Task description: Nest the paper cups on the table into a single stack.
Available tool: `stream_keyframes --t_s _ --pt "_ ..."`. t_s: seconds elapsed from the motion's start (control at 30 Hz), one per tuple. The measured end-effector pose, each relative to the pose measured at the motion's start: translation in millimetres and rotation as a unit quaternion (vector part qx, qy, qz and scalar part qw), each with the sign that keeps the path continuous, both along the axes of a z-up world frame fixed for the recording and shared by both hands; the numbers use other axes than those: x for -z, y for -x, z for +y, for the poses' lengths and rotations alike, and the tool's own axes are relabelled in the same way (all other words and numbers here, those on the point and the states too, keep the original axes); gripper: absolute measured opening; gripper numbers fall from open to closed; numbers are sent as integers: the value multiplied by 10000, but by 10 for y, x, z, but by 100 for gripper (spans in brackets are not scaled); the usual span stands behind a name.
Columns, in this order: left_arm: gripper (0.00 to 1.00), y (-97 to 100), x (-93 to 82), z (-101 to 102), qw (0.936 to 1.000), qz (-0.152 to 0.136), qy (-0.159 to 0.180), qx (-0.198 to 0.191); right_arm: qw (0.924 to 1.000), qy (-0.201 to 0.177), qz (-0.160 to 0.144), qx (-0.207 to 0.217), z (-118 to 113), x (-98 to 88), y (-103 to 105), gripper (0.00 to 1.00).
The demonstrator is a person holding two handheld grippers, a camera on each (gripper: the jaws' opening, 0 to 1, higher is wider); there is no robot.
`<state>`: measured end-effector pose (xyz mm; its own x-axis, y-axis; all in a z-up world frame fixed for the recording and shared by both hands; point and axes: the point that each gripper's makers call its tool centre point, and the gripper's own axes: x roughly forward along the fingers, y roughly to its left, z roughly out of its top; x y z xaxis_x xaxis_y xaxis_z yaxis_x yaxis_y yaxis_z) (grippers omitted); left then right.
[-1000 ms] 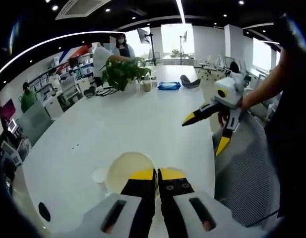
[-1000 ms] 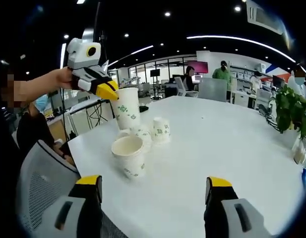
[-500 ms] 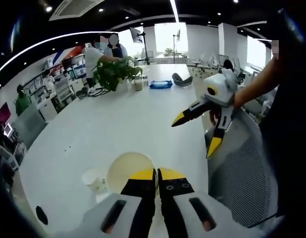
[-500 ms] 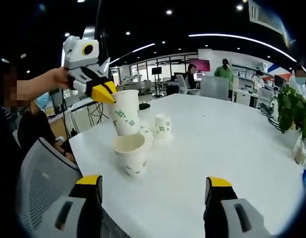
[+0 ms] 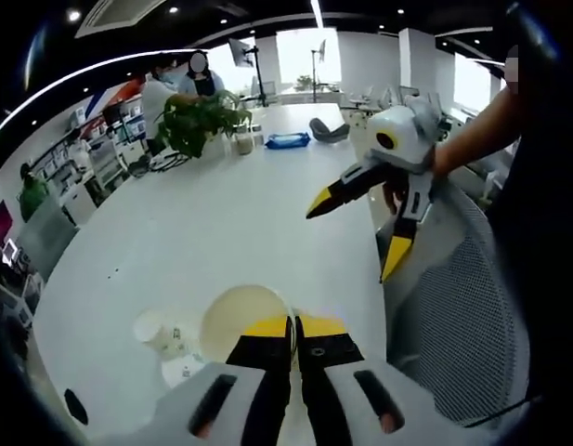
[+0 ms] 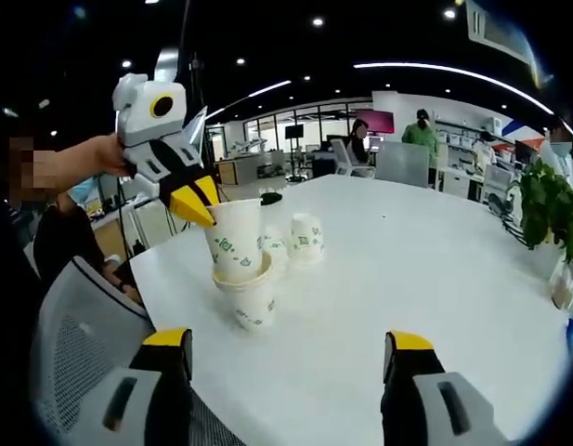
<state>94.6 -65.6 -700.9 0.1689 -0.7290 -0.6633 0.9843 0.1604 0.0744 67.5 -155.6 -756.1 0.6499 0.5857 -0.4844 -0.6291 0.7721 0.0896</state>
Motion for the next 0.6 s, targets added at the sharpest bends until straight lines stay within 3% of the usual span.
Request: stream_keyframes --t_s 0.2,0.6 --pt "0 10 111 -5 9999 21 -119 20 10000 23 4 -19 5 8 5 85" --pt "0 33 289 -25 9993 344 -154 36 10000 92 20 -28 -19 41 8 84"
